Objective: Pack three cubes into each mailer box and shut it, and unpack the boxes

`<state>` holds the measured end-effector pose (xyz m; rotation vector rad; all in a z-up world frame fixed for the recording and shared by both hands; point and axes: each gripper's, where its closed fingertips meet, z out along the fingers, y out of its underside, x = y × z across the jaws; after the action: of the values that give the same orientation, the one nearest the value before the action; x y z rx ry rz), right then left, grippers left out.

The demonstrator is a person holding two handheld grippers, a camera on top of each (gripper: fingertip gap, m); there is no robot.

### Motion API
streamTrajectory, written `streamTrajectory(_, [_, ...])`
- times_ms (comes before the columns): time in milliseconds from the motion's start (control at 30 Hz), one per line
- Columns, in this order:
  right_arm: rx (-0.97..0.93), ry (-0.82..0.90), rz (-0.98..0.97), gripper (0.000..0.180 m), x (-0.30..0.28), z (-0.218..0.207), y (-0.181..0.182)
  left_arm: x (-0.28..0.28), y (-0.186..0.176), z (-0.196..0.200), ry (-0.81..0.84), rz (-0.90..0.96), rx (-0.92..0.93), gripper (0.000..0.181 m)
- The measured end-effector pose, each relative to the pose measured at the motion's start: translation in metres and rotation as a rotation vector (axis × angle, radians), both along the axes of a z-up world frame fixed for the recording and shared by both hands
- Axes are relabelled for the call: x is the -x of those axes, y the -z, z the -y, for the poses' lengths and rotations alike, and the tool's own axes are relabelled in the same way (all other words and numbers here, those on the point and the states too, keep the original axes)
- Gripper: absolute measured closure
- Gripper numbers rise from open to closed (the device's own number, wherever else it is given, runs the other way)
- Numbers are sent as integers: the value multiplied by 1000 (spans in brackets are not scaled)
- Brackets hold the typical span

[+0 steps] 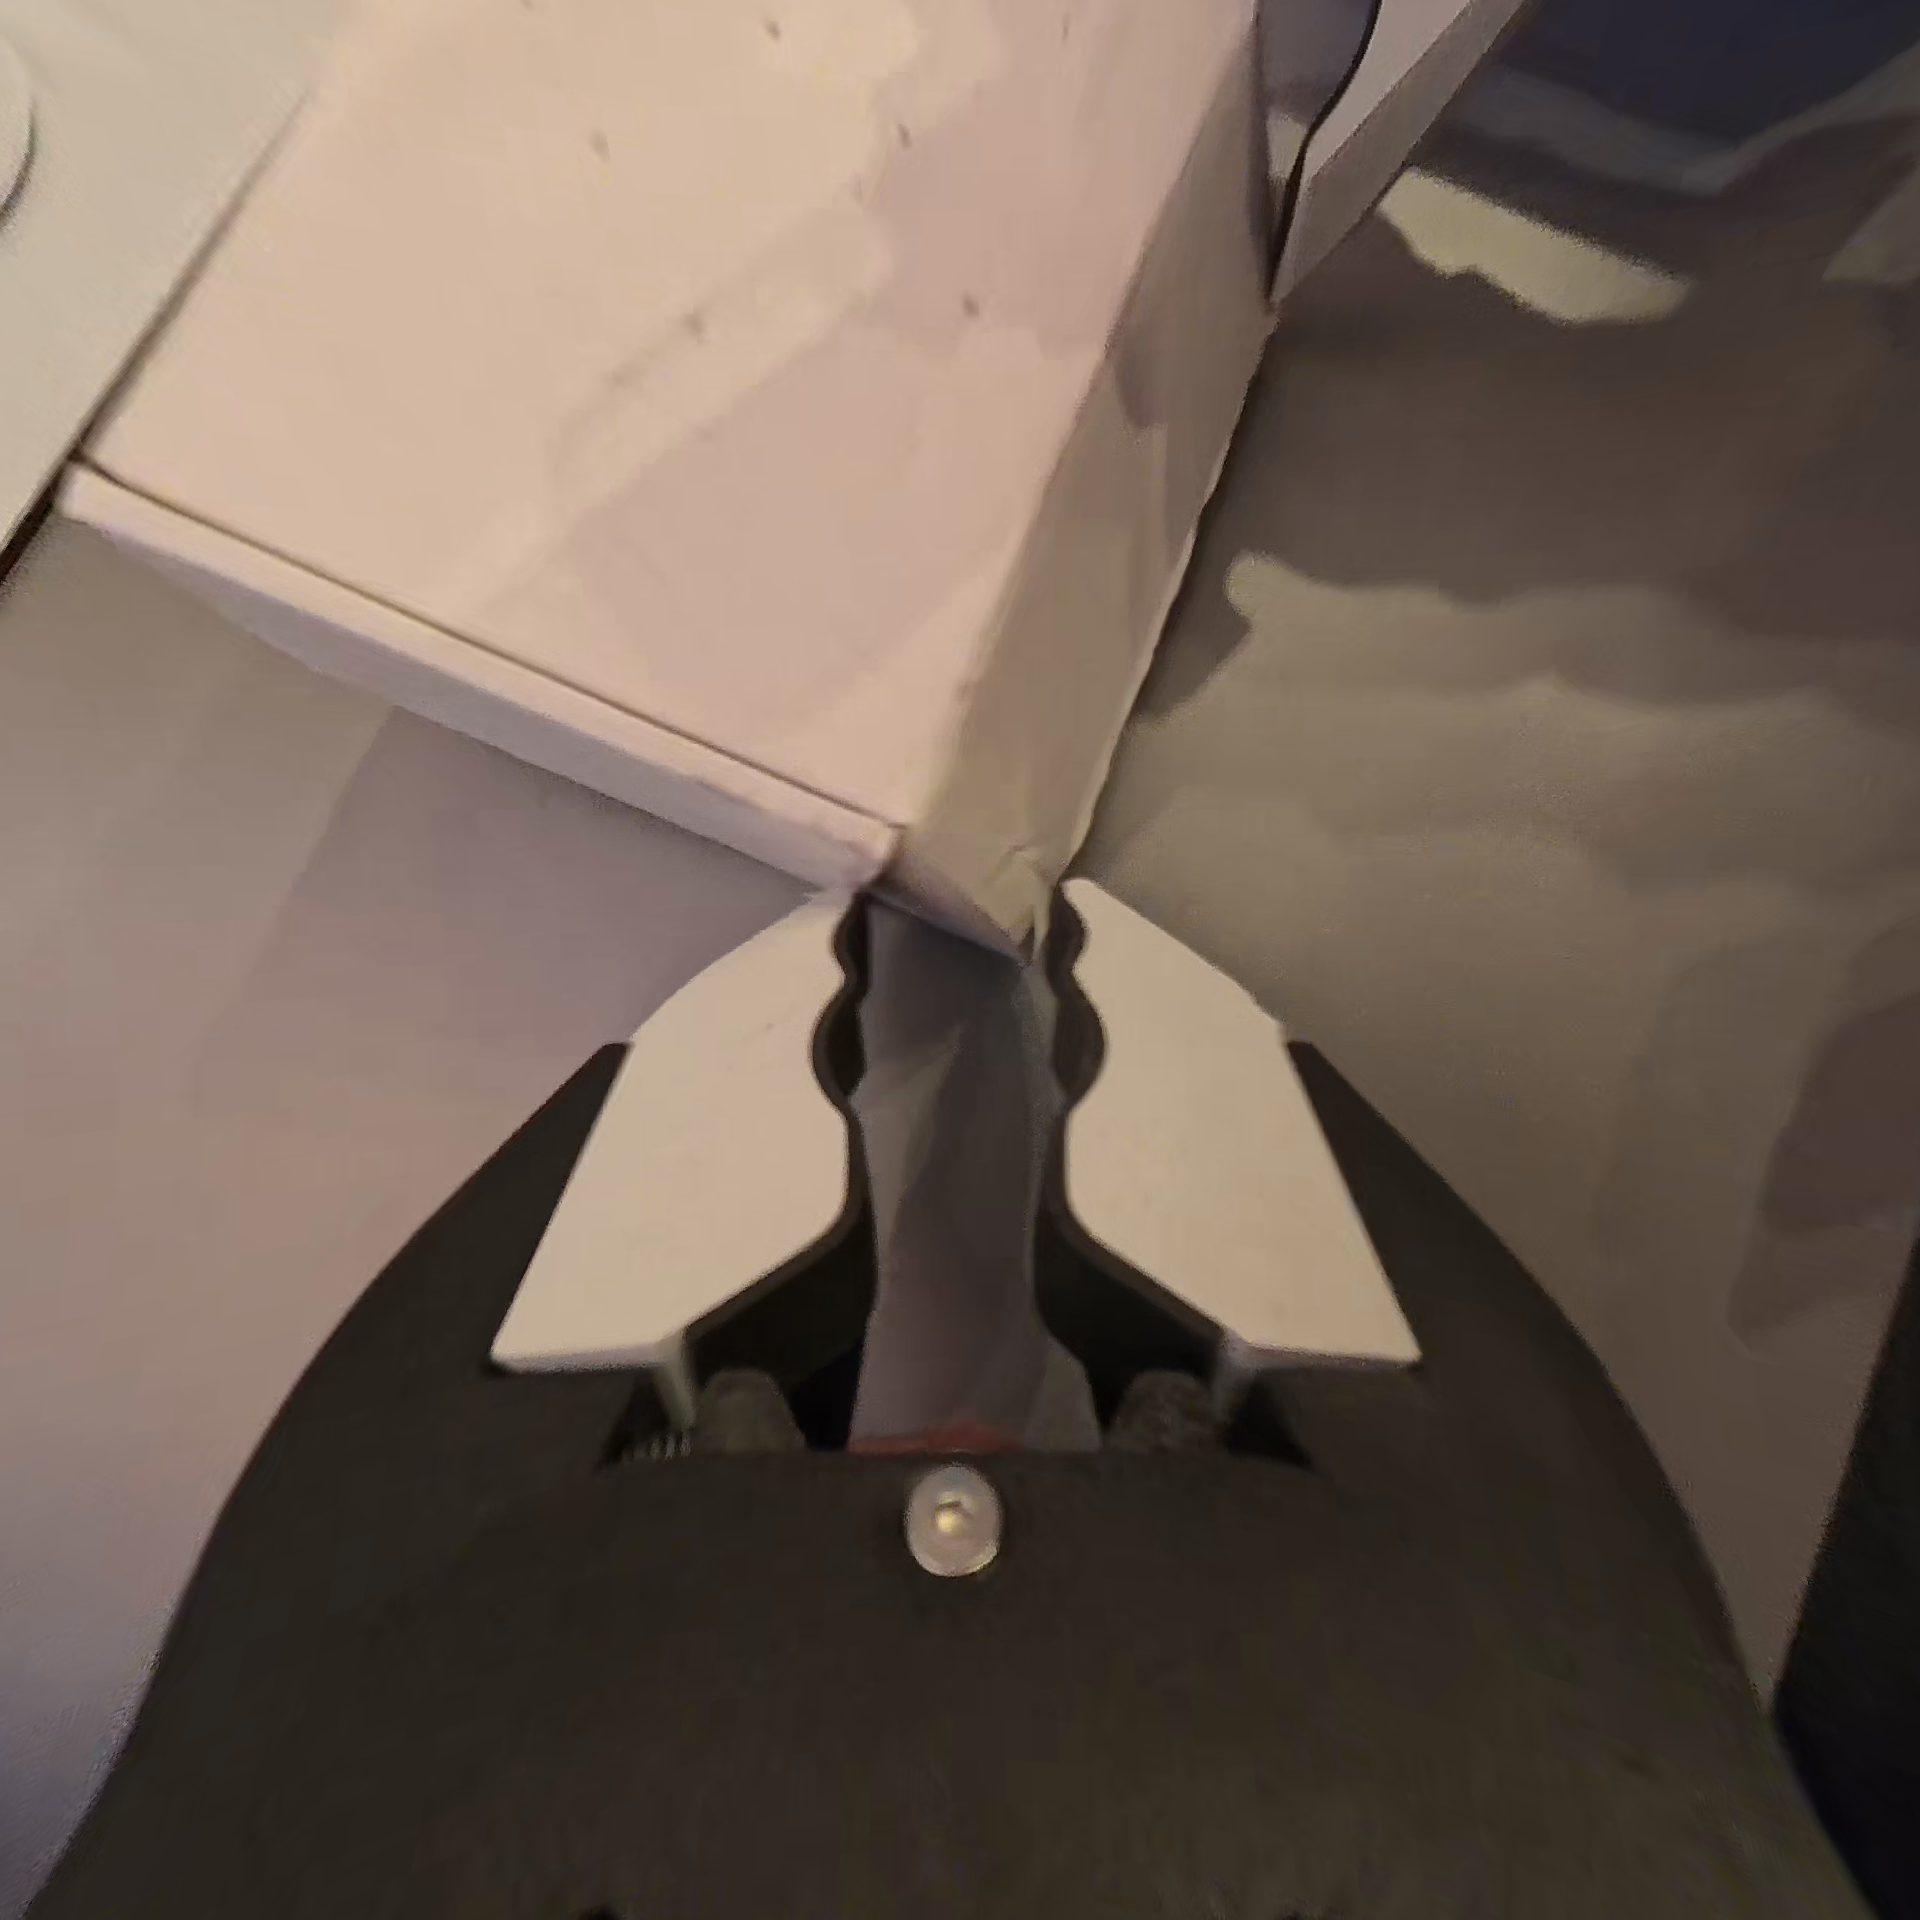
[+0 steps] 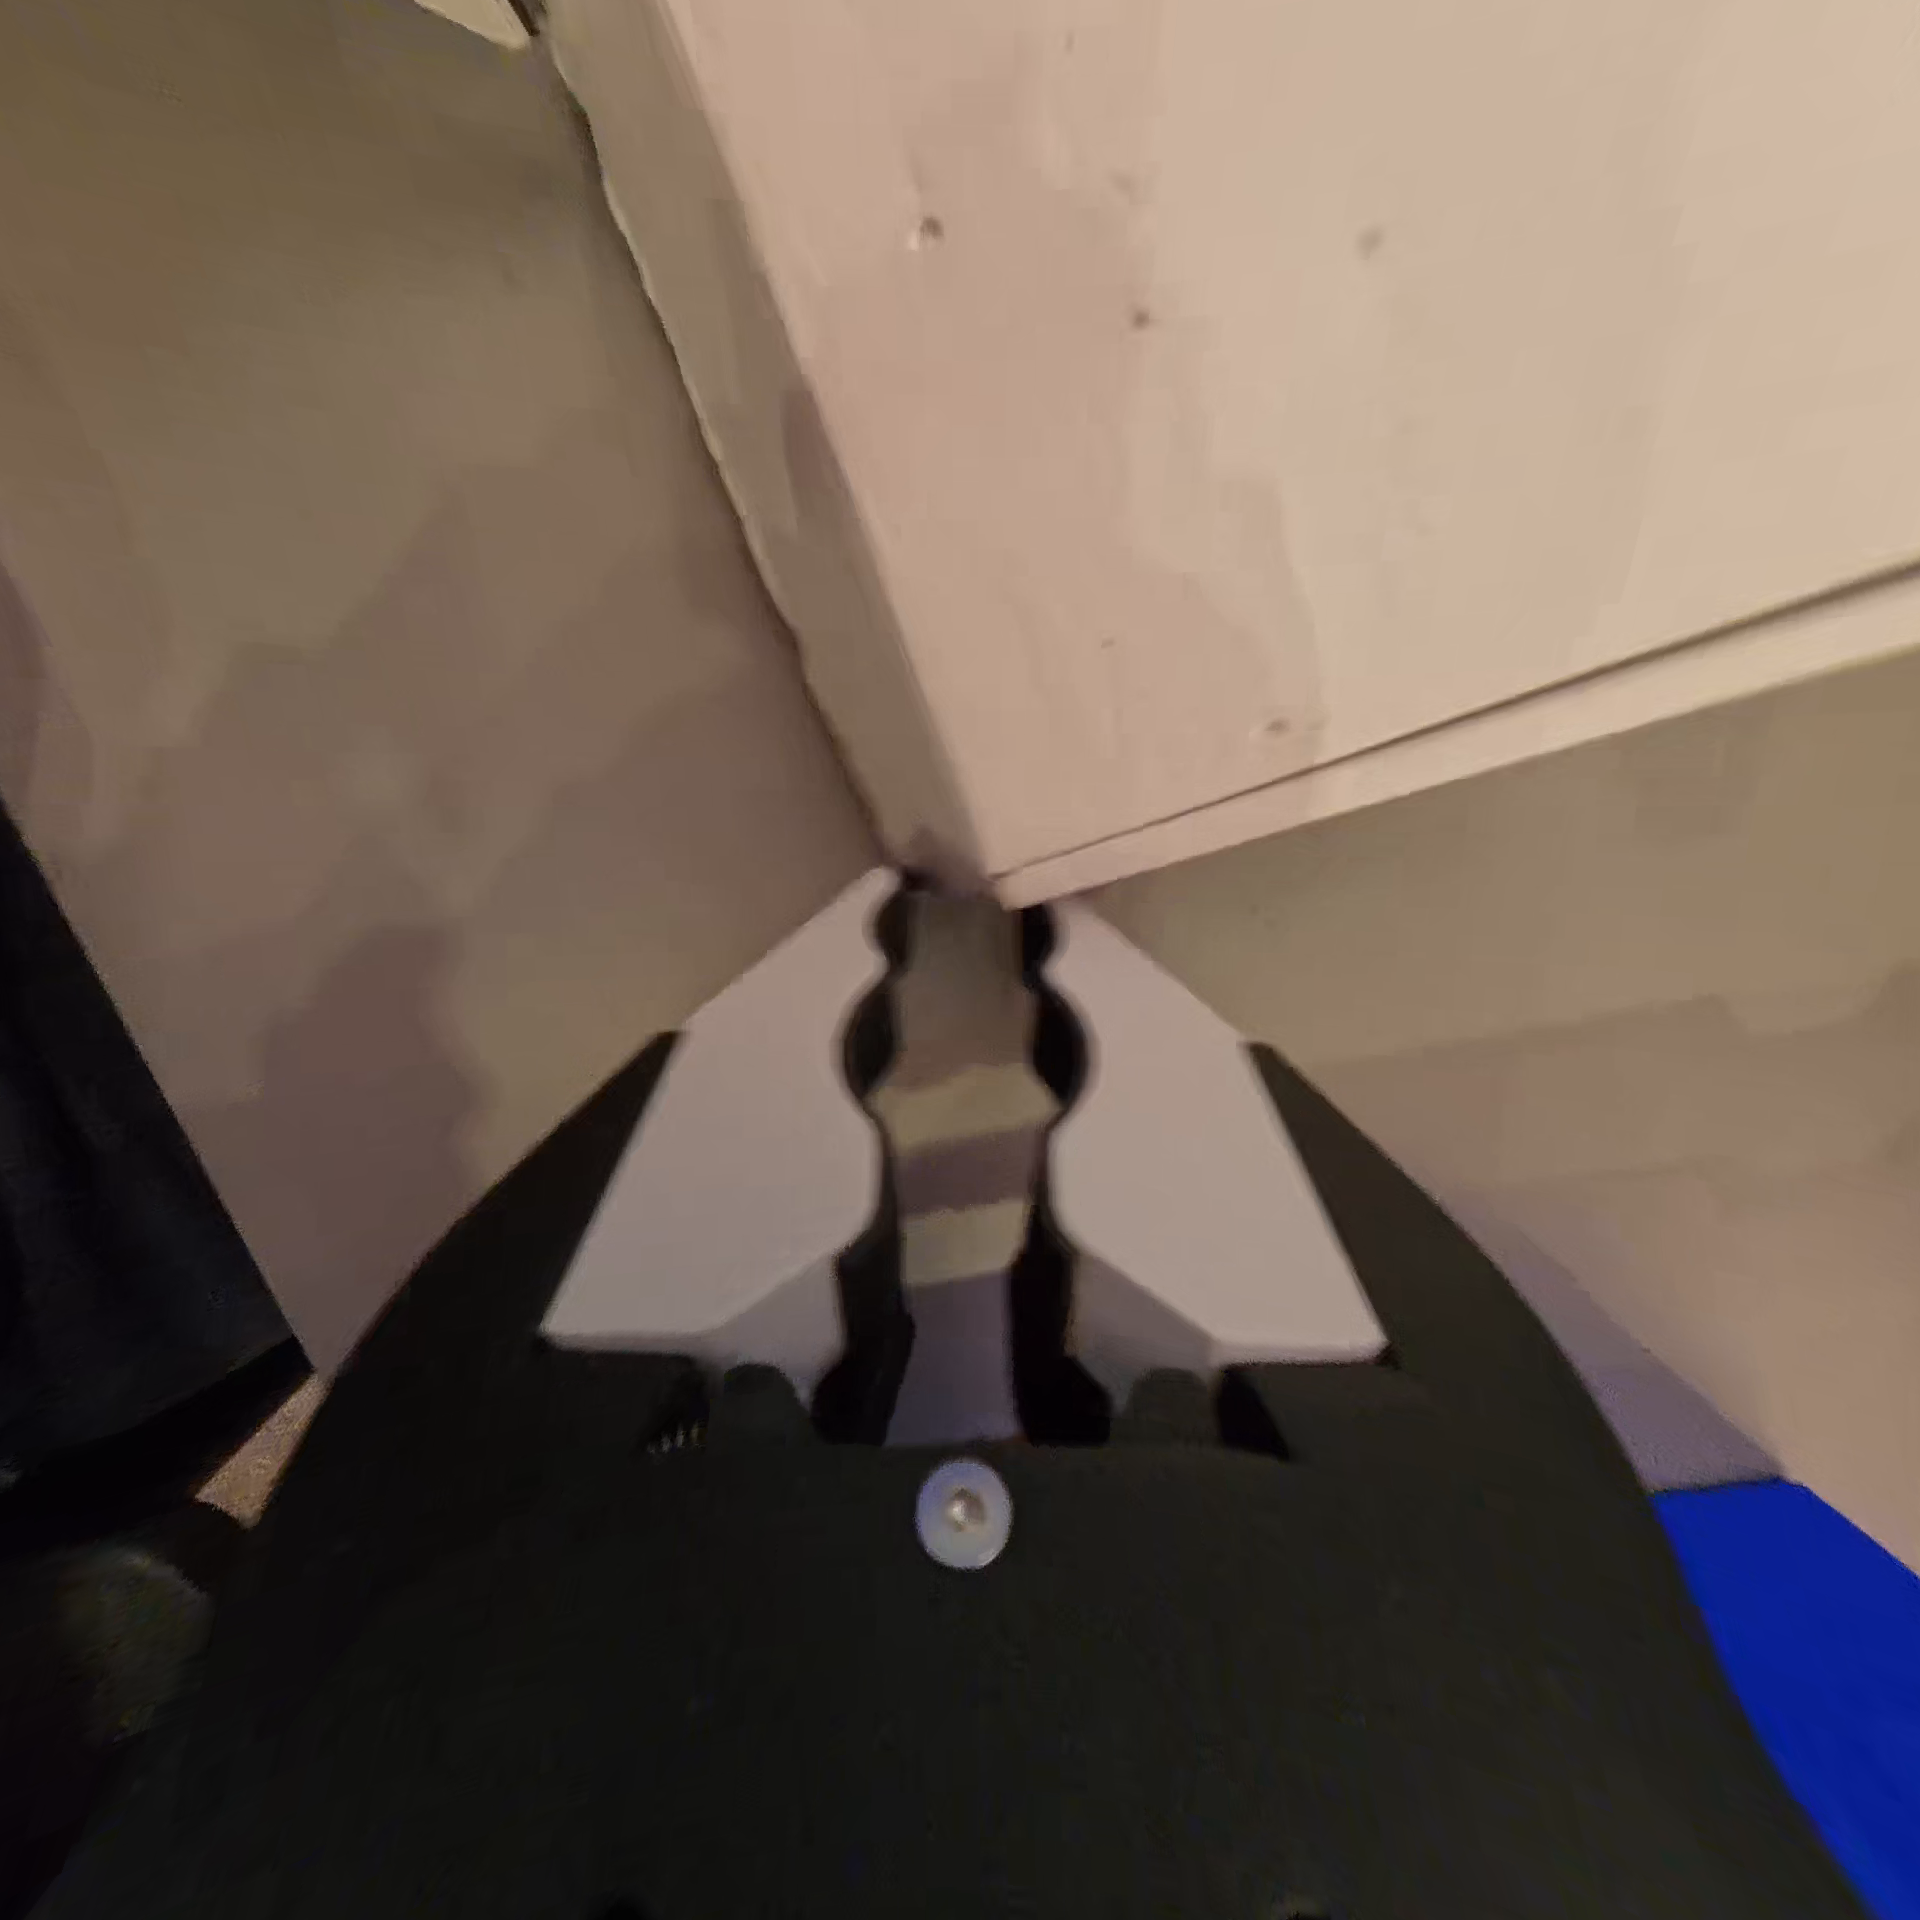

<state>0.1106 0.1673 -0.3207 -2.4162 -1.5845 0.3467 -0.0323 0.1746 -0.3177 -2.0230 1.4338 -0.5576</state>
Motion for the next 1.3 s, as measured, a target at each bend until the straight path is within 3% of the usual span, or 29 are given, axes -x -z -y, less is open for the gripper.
streamTrajectory(33, [-9, -12, -5, 178, 0, 1, 0, 5, -3, -2, -24, 14, 11, 134])
streamTrajectory(100, [2, -16, -20, 172, 3, 2, -1, 12, -7, -7, -39, 0, 25, 116])
streamTrajectory(133, [2, -8, -14, 161, 2, 0, -1, 12, -7, -11, -36, -12, 30, 108])
streamTrajectory(167, [-10, 9, 4, 134, -2, -5, -1, 11, -6, -12, -30, -20, 48, 101])
streamTrajectory(200, [-3, 25, 20, 119, -7, -8, -2, 7, -4, -12, -15, -18, 73, 102])
streamTrajectory(333, [16, 27, -19, 119, -9, -21, -9, -1, 1, -17, -9, -16, 102, 106])
streamTrajectory(533, [-29, -90, 45, 129, 3, -39, 5, -6, 5, -23, 3, -45, 64, 116])
streamTrajectory(733, [-23, -127, 104, 145, 0, -39, 8, -5, 10, -44, -30, -105, -94, 138])
streamTrajectory(833, [-48, -103, 89, 143, -1, -41, 8, -5, 10, -44, -27, -90, -108, 137])
streamTrajectory(1033, [8, -234, 123, 140, -9, -29, 10, -5, 9, -38, 20, -69, -10, 140])
streamTrajectory(1300, [-31, -358, 220, 180, -9, -29, 14, -6, 11, -50, 6, -123, -86, 145])
